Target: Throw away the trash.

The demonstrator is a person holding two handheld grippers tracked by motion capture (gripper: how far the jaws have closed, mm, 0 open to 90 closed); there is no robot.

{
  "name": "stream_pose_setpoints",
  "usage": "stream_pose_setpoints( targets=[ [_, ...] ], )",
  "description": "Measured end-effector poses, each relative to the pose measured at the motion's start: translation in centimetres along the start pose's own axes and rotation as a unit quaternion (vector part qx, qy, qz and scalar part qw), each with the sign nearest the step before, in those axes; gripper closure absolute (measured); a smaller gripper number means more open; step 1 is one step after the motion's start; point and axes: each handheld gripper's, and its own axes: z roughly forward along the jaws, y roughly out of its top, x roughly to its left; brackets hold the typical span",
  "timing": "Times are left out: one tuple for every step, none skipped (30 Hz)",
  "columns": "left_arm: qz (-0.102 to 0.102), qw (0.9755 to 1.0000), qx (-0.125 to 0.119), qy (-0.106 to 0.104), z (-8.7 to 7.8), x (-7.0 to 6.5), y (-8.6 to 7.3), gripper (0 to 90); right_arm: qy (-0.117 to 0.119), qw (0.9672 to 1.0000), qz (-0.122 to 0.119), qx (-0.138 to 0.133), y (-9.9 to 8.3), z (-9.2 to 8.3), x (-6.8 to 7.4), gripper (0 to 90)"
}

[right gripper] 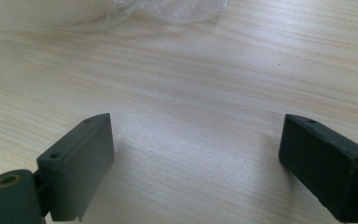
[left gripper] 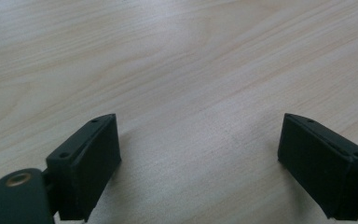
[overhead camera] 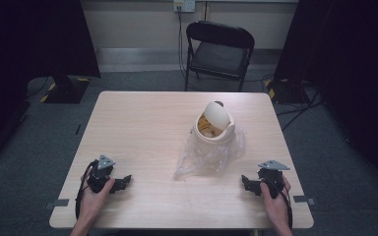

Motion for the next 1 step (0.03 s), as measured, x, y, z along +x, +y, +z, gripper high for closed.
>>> stream_pose_setpoints(
  targets=[
    [0.0, 1.0, 0.001, 0.002, 0.09, 0.06, -0.05, 8.4, 0.0, 1.0, 0.0, 0.0, 0.0, 0.0, 0.0, 9.4]
  ],
)
